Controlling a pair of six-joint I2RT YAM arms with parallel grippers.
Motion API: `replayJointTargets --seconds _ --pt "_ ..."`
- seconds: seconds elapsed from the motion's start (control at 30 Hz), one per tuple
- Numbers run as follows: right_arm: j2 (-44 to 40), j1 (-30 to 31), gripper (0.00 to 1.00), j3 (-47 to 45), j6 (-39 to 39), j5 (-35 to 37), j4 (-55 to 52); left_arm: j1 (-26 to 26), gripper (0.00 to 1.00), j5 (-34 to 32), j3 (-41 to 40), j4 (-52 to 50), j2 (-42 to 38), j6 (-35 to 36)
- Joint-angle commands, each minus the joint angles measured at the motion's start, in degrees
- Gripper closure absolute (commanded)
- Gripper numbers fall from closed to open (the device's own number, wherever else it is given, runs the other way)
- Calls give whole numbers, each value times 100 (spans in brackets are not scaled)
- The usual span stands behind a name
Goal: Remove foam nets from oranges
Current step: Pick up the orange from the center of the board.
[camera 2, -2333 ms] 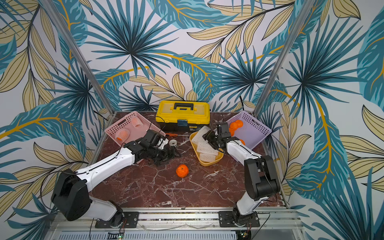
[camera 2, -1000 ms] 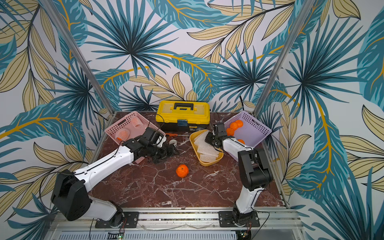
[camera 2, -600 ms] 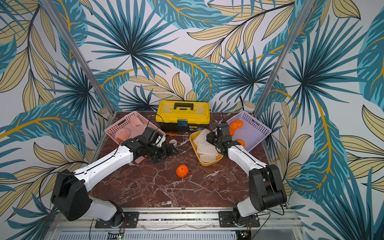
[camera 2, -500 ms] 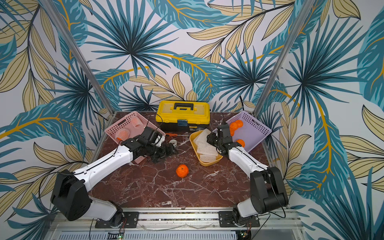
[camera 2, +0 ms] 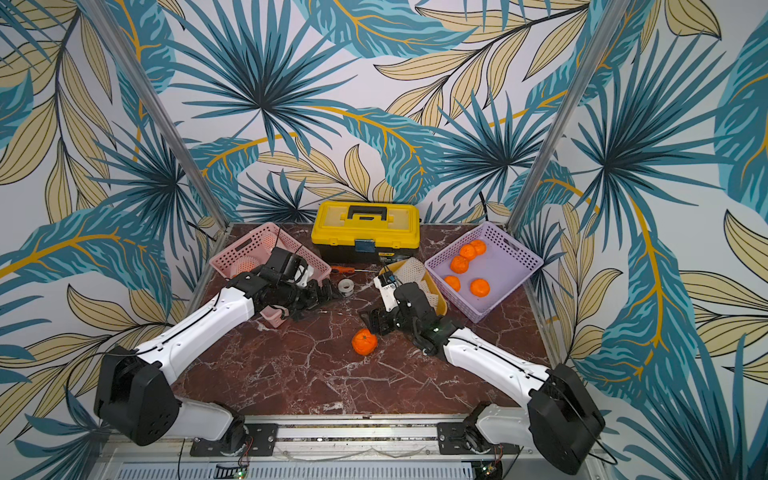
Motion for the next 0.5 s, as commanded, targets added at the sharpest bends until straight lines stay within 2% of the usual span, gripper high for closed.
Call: replayJointTargets --seconds 0.0,0.13,0.17,0.3,0.47 --pt "286 399 17 -138 -506 484 -352 235 0 -107 259 -227 -238 217" --pt "521 966 9 -225 -539 972 -357 557 0 -128 387 -425 -329 380" --pt "610 1056 5 -202 -534 1087 -387 632 1 -130 418 -455 -349 422" --pt "972 1335 3 -85 -452 1675 -461 908 0 -419 469 -493 -523 590" --pt "1379 1358 3 54 -281 2141 -604 1275 0 -608 513 -501 -737 812"
